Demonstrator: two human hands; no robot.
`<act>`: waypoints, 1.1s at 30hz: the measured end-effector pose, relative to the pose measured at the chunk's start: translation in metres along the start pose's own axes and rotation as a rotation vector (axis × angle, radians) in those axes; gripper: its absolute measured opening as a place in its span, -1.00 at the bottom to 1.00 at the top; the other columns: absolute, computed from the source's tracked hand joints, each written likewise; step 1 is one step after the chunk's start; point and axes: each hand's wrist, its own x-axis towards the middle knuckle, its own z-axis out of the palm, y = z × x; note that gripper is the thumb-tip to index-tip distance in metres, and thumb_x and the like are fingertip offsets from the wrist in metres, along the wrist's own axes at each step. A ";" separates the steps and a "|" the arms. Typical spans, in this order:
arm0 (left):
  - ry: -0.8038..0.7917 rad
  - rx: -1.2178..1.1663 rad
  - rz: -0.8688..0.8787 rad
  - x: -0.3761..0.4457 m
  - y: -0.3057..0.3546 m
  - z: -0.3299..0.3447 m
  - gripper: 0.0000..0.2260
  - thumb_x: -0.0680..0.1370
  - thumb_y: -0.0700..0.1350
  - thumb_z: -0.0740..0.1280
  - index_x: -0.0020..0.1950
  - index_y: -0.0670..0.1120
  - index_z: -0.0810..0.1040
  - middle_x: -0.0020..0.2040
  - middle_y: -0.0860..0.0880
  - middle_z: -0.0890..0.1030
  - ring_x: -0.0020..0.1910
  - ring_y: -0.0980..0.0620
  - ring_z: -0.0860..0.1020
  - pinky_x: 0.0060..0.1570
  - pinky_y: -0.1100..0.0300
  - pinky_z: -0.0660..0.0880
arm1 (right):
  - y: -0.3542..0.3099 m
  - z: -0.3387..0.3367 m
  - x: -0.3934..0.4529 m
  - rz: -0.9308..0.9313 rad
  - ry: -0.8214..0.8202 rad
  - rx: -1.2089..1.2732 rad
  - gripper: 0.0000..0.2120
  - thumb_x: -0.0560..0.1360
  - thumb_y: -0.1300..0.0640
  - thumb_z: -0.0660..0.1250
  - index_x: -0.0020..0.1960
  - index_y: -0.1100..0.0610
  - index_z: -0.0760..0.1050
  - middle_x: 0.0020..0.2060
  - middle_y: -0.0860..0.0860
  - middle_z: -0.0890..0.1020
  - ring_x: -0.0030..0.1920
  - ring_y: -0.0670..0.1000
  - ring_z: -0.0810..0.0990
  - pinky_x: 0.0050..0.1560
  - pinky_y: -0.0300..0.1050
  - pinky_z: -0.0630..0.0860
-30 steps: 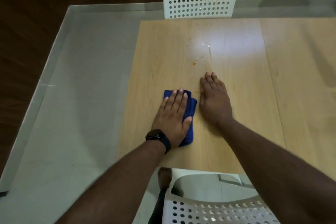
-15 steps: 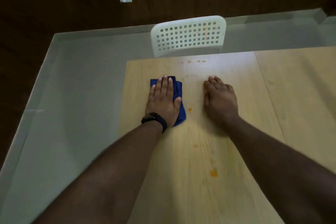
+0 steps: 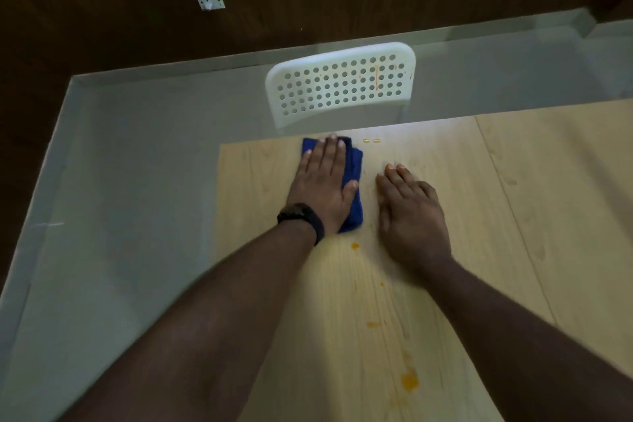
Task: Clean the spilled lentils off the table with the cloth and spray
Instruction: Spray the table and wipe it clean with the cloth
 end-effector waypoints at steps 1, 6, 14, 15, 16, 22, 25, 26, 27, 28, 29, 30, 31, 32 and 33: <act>-0.015 -0.002 0.050 -0.012 -0.002 0.003 -0.35 0.69 0.19 -0.16 0.70 -0.11 -0.22 0.71 -0.06 -0.22 0.68 -0.02 -0.24 0.65 -0.05 -0.14 | 0.001 0.001 -0.001 -0.006 0.003 -0.001 -0.46 0.72 -0.07 -0.05 0.65 0.06 0.24 0.64 0.00 0.25 0.66 -0.03 0.10 0.63 0.07 0.14; -0.021 -0.009 0.051 -0.015 -0.033 -0.002 -0.35 0.69 0.20 -0.19 0.70 -0.08 -0.22 0.71 -0.03 -0.22 0.68 0.01 -0.23 0.65 -0.03 -0.16 | 0.000 0.002 0.000 0.000 -0.011 -0.007 -0.46 0.73 -0.08 -0.05 0.66 0.04 0.20 0.65 -0.01 0.23 0.67 -0.04 0.07 0.64 0.07 0.11; 0.006 0.004 0.009 0.047 0.005 -0.003 -0.34 0.70 0.18 -0.11 0.70 -0.13 -0.16 0.72 -0.09 -0.13 0.69 -0.06 -0.14 0.65 -0.06 -0.13 | 0.003 0.002 -0.001 0.006 -0.017 0.002 -0.41 0.67 -0.01 0.02 0.67 0.09 0.18 0.66 0.03 0.21 0.67 -0.02 0.08 0.63 -0.03 -0.02; -0.001 0.004 0.037 0.038 0.008 -0.003 -0.35 0.70 0.17 -0.12 0.70 -0.12 -0.17 0.71 -0.08 -0.15 0.69 -0.05 -0.17 0.65 -0.05 -0.13 | 0.003 0.001 -0.002 0.007 -0.013 0.010 -0.40 0.66 -0.01 0.02 0.67 0.10 0.18 0.66 0.04 0.21 0.67 -0.02 0.08 0.63 -0.03 -0.03; -0.012 0.002 0.067 0.023 0.009 -0.004 -0.35 0.70 0.17 -0.14 0.70 -0.11 -0.20 0.71 -0.07 -0.18 0.68 -0.04 -0.20 0.65 -0.05 -0.14 | 0.003 0.000 -0.002 0.006 -0.014 0.017 -0.40 0.65 -0.01 0.02 0.67 0.10 0.18 0.66 0.04 0.21 0.67 -0.02 0.08 0.63 -0.03 -0.04; -0.066 -0.016 0.126 -0.050 -0.022 0.001 -0.36 0.69 0.20 -0.17 0.70 -0.06 -0.25 0.70 -0.01 -0.28 0.66 0.04 -0.28 0.65 -0.04 -0.13 | 0.001 -0.003 -0.002 -0.002 -0.013 0.040 -0.39 0.63 0.02 0.03 0.67 0.13 0.18 0.65 0.06 0.22 0.67 0.00 0.08 0.65 0.02 0.01; -0.018 0.008 0.030 -0.019 -0.025 0.000 -0.35 0.68 0.20 -0.18 0.70 -0.08 -0.21 0.71 -0.03 -0.22 0.68 0.01 -0.23 0.65 -0.05 -0.13 | 0.002 -0.001 0.000 -0.016 -0.012 0.036 -0.38 0.63 0.01 0.02 0.67 0.13 0.17 0.66 0.06 0.21 0.67 0.01 0.07 0.64 0.00 -0.02; -0.006 0.009 -0.005 -0.007 -0.020 -0.001 -0.34 0.68 0.19 -0.17 0.71 -0.10 -0.19 0.71 -0.04 -0.19 0.68 -0.01 -0.20 0.65 -0.04 -0.14 | 0.002 -0.002 0.000 -0.018 -0.010 0.043 -0.38 0.63 0.01 0.03 0.68 0.13 0.16 0.66 0.07 0.21 0.67 0.01 0.08 0.64 0.00 -0.03; 0.001 0.006 -0.035 0.002 -0.013 -0.001 -0.35 0.69 0.19 -0.15 0.71 -0.11 -0.17 0.71 -0.05 -0.16 0.68 -0.02 -0.18 0.65 -0.04 -0.14 | 0.002 -0.002 0.000 -0.017 -0.007 0.052 -0.38 0.64 0.02 0.04 0.68 0.14 0.15 0.66 0.07 0.20 0.67 0.01 0.08 0.65 0.00 -0.04; 0.015 0.005 -0.054 0.007 -0.004 0.003 -0.35 0.70 0.18 -0.13 0.71 -0.12 -0.16 0.72 -0.06 -0.14 0.69 -0.03 -0.16 0.65 -0.04 -0.13 | 0.003 -0.001 -0.003 -0.015 0.001 0.066 -0.38 0.64 0.04 0.06 0.68 0.14 0.15 0.66 0.08 0.20 0.67 0.01 0.08 0.65 0.00 -0.04; 0.020 0.002 -0.060 0.010 0.004 0.003 -0.35 0.70 0.17 -0.11 0.71 -0.12 -0.15 0.72 -0.07 -0.13 0.69 -0.04 -0.15 0.65 -0.05 -0.12 | 0.002 -0.002 -0.003 -0.008 0.011 0.093 -0.38 0.64 0.05 0.07 0.68 0.14 0.15 0.66 0.08 0.21 0.67 0.01 0.09 0.65 -0.01 -0.03; 0.027 -0.001 -0.051 0.006 0.012 0.006 -0.35 0.70 0.16 -0.10 0.71 -0.12 -0.14 0.72 -0.07 -0.13 0.69 -0.05 -0.14 0.65 -0.05 -0.12 | 0.001 -0.002 -0.005 -0.005 0.025 0.123 -0.39 0.63 0.06 0.08 0.67 0.15 0.16 0.65 0.08 0.23 0.66 0.01 0.11 0.65 -0.01 -0.02; 0.024 -0.006 -0.035 0.000 0.021 0.007 -0.36 0.70 0.16 -0.09 0.71 -0.12 -0.15 0.72 -0.07 -0.14 0.69 -0.05 -0.15 0.65 -0.05 -0.12 | 0.002 -0.001 -0.005 -0.001 0.042 0.145 -0.39 0.63 0.06 0.07 0.66 0.15 0.19 0.64 0.09 0.25 0.65 0.02 0.15 0.65 0.00 0.01; 0.021 -0.016 -0.012 -0.012 0.030 0.009 -0.36 0.70 0.15 -0.10 0.71 -0.11 -0.16 0.72 -0.07 -0.15 0.69 -0.04 -0.16 0.65 -0.05 -0.13 | 0.003 -0.001 -0.006 -0.003 0.064 0.162 -0.41 0.63 0.07 0.08 0.65 0.16 0.23 0.63 0.10 0.29 0.64 0.03 0.19 0.65 0.01 0.05; 0.016 -0.027 0.010 -0.029 0.039 0.012 -0.36 0.70 0.15 -0.10 0.71 -0.10 -0.17 0.71 -0.06 -0.17 0.68 -0.04 -0.18 0.65 -0.05 -0.14 | 0.004 0.001 -0.005 -0.006 0.084 0.177 -0.43 0.64 0.08 0.08 0.63 0.17 0.27 0.60 0.11 0.33 0.62 0.05 0.24 0.64 0.02 0.11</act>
